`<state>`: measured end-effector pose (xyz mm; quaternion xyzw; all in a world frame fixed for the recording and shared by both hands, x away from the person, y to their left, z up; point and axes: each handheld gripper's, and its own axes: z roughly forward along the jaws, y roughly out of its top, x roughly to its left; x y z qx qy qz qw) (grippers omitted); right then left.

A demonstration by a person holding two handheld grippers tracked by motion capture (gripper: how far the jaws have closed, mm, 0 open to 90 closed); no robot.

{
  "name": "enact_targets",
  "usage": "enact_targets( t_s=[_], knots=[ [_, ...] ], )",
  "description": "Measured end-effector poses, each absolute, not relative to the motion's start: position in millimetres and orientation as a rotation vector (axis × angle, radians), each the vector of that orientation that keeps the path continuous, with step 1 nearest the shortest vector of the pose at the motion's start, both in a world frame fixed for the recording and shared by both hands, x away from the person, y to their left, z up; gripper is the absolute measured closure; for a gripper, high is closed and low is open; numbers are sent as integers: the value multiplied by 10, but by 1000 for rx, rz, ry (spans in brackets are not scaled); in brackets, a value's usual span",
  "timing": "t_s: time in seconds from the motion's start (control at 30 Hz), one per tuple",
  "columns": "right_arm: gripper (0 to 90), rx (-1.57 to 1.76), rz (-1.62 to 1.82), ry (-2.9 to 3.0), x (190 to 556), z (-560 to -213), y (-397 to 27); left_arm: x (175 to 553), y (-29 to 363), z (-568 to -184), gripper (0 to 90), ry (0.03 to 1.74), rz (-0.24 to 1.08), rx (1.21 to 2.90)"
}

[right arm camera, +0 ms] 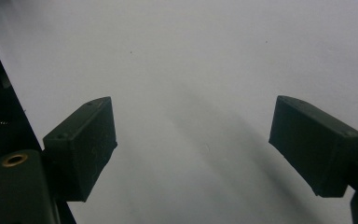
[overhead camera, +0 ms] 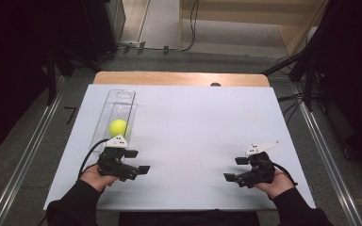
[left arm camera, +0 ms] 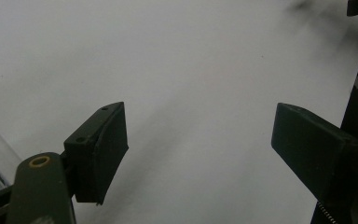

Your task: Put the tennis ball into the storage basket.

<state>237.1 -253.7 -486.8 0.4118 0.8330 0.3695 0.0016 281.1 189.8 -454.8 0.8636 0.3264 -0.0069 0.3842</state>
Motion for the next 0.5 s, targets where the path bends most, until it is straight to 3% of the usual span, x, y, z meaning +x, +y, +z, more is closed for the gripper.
enact_targets(
  t_s=[0.5],
  knots=[
    [127,1296,1158,2616,2370,-4868,-2538,2806,1938,-4563,194,840,-20,2208]
  ],
)
